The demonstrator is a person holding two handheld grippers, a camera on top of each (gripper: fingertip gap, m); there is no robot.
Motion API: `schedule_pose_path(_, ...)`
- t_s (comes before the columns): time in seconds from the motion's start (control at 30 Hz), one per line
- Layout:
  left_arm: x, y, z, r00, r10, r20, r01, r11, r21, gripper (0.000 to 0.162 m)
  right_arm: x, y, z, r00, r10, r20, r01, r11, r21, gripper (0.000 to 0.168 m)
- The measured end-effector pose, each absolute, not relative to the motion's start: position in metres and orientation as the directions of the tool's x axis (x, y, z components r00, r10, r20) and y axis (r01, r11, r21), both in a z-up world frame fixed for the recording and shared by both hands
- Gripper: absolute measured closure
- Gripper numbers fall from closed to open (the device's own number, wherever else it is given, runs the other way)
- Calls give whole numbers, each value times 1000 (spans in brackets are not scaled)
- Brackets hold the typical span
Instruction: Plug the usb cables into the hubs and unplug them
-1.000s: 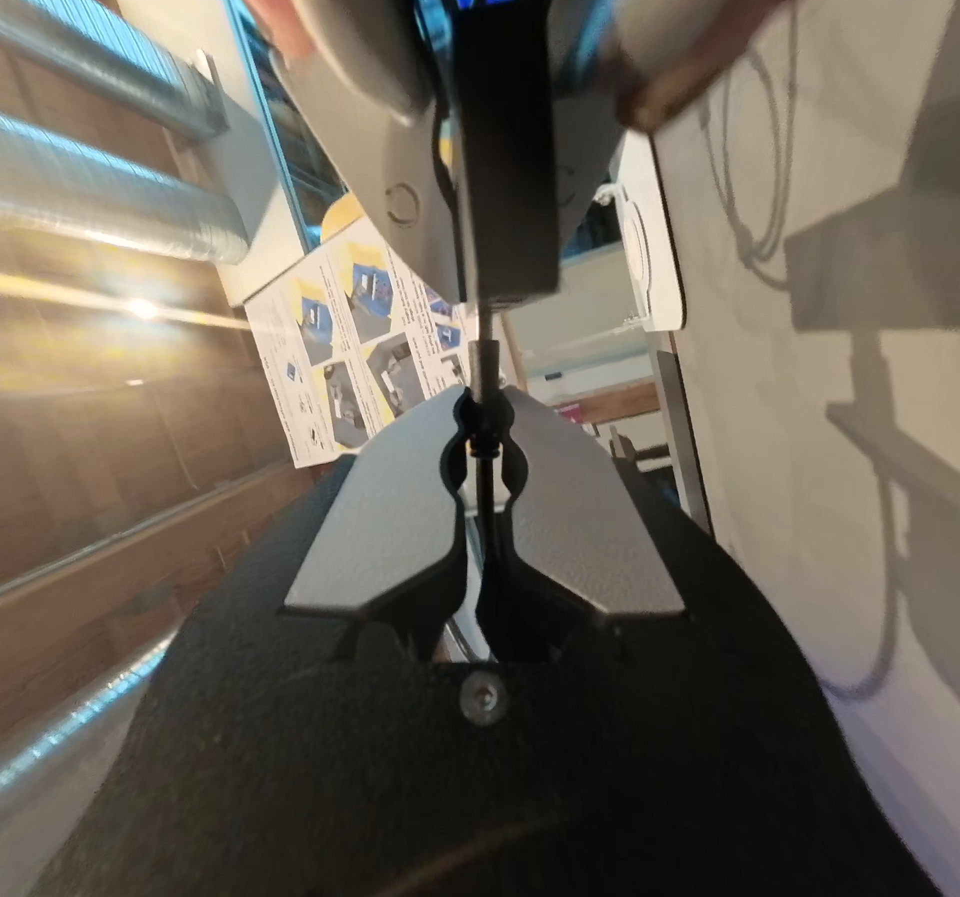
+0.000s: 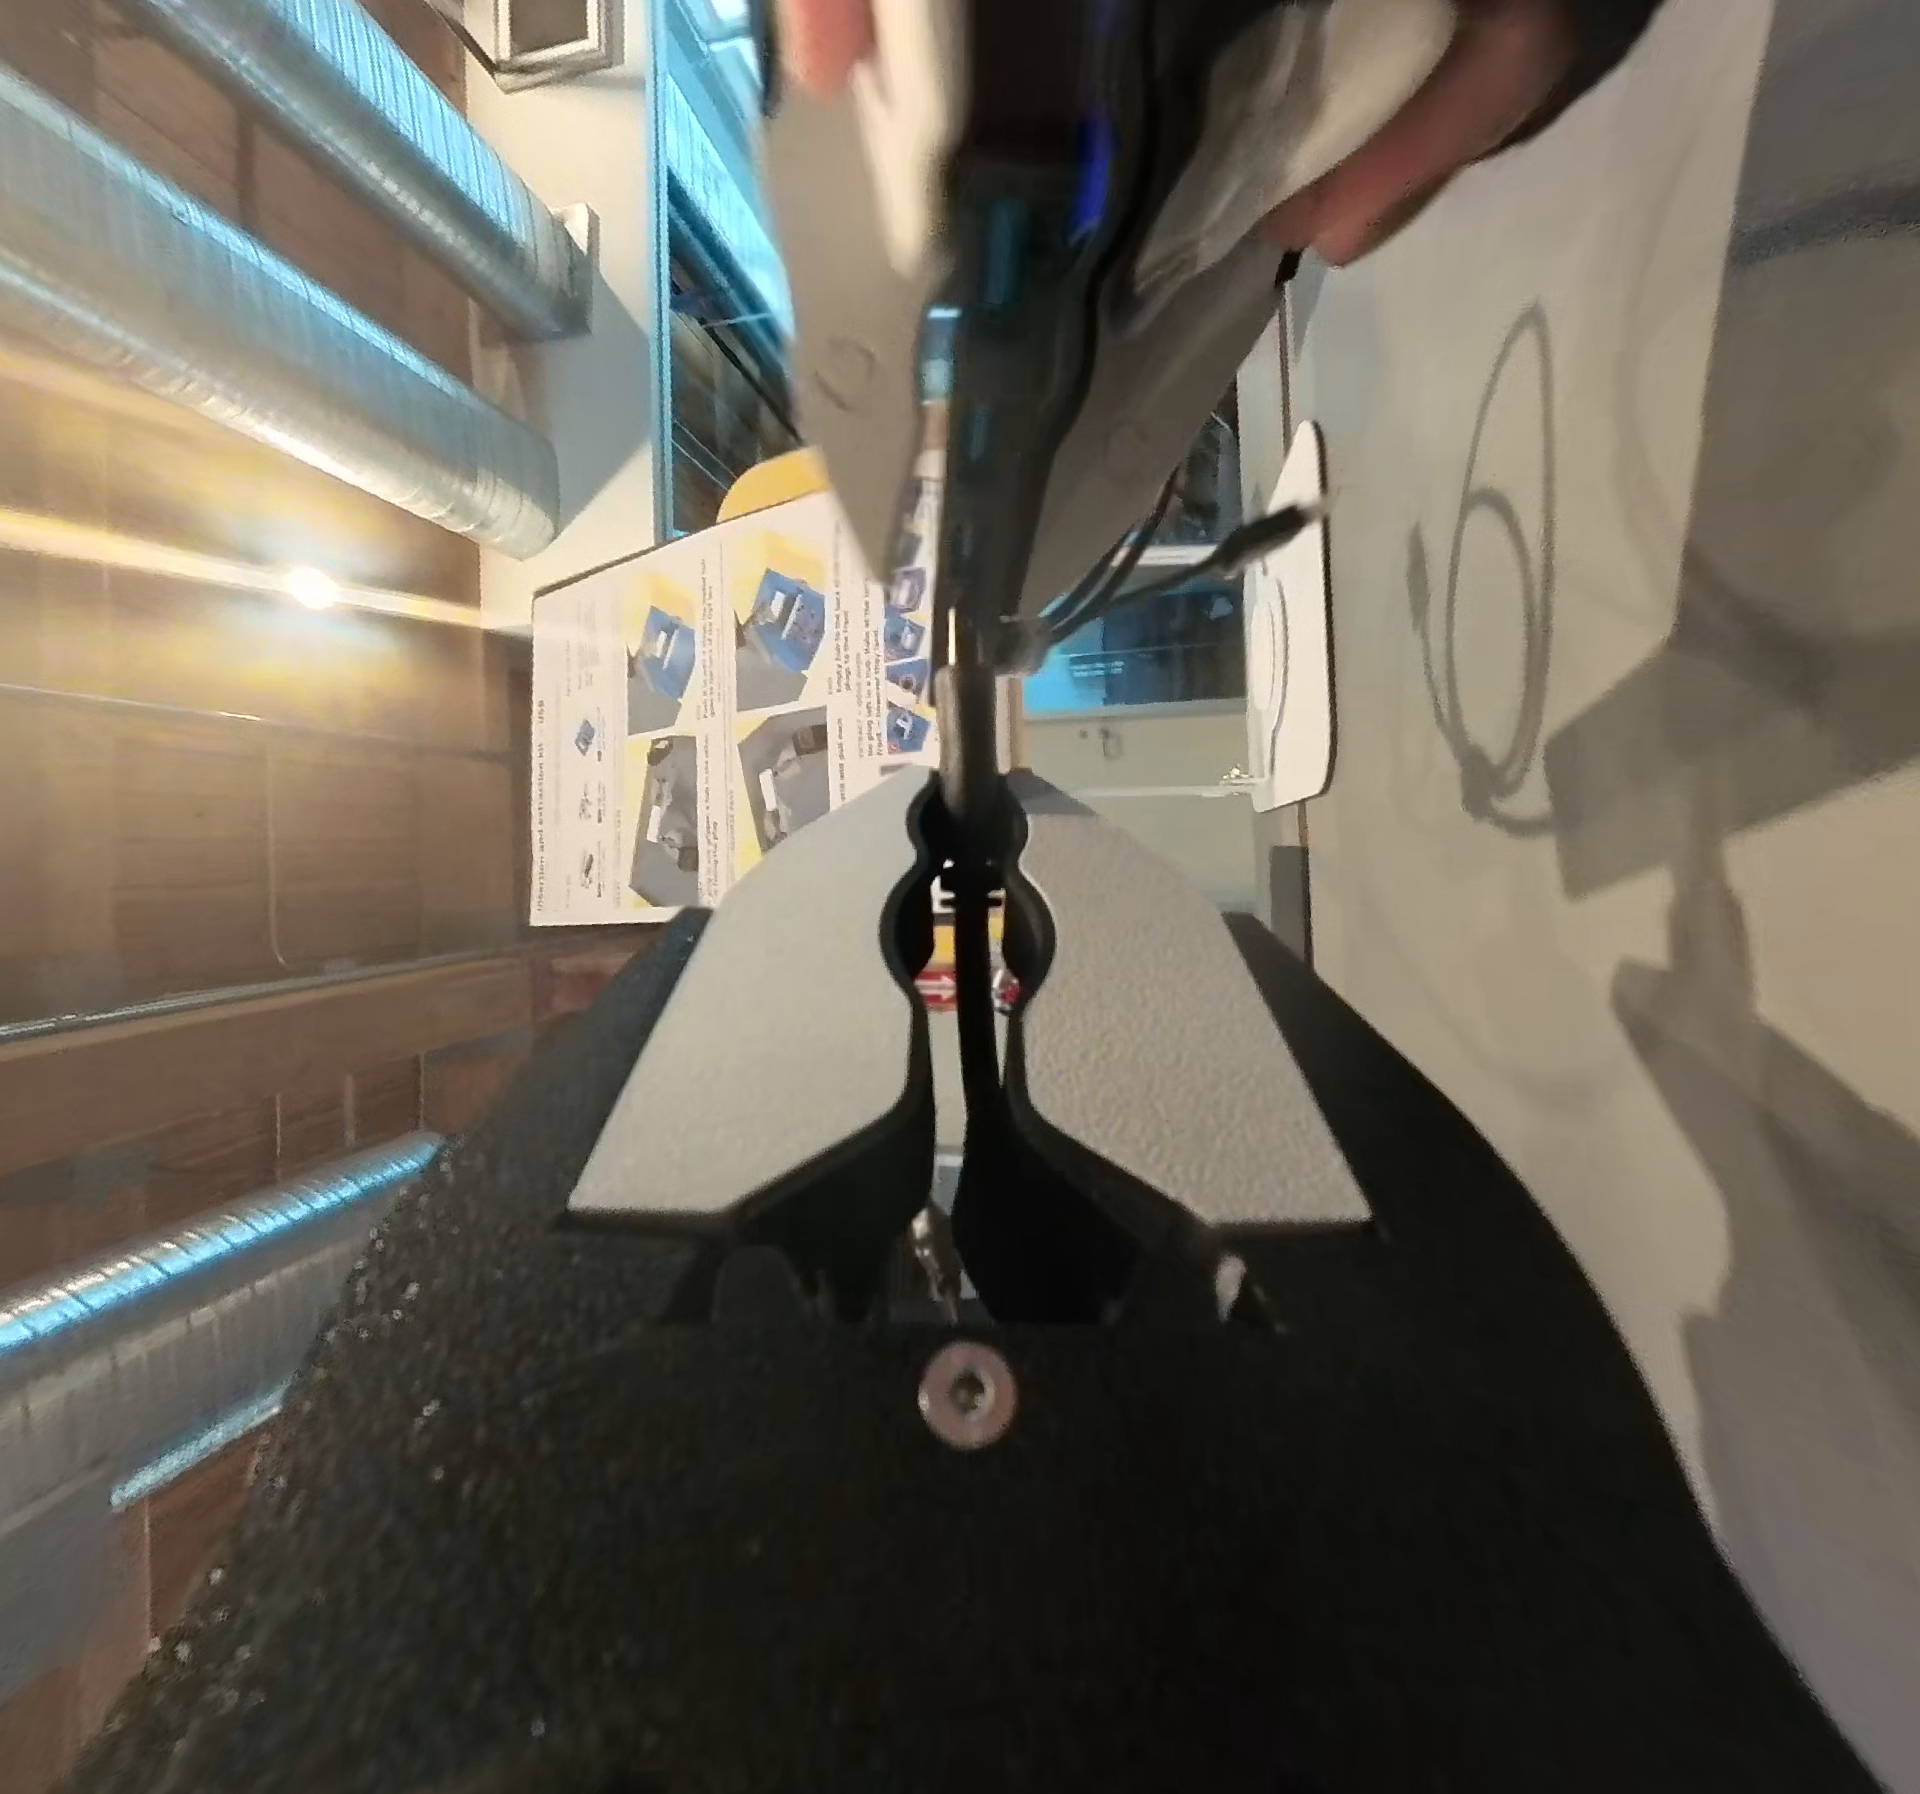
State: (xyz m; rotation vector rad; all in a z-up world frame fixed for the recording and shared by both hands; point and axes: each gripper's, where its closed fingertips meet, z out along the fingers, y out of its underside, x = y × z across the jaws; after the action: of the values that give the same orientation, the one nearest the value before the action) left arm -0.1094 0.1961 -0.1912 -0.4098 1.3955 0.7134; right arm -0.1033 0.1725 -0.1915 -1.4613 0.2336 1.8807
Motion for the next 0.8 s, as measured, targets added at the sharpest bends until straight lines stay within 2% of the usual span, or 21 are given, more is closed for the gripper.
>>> schedule_pose_path(0.3, -107, 197, -193, -10, 242, -970, -676, 714, 185, 154, -103, 174, -197, 3, 422, -907, -661, -679, -318, 157)
schedule_pose_path(0.43, -105, 194, -198, -59, 243, -968, -626, 746, 226, 155, -102, 173, -201, 6, 404, -915, -634, -706, -316, 157)
schedule_pose_path(0.63, -102, 200, -196, -58, 236, -970, -713, 671, 206, 155, -97, 177, -199, 82, 413, -907, -705, -619, -345, 157)
schedule_pose_path(0.8, -102, 199, -202, -82, 224, -971, -656, 722, 222, 155, -103, 175, -206, 39, 391, -920, -678, -666, -312, 157)
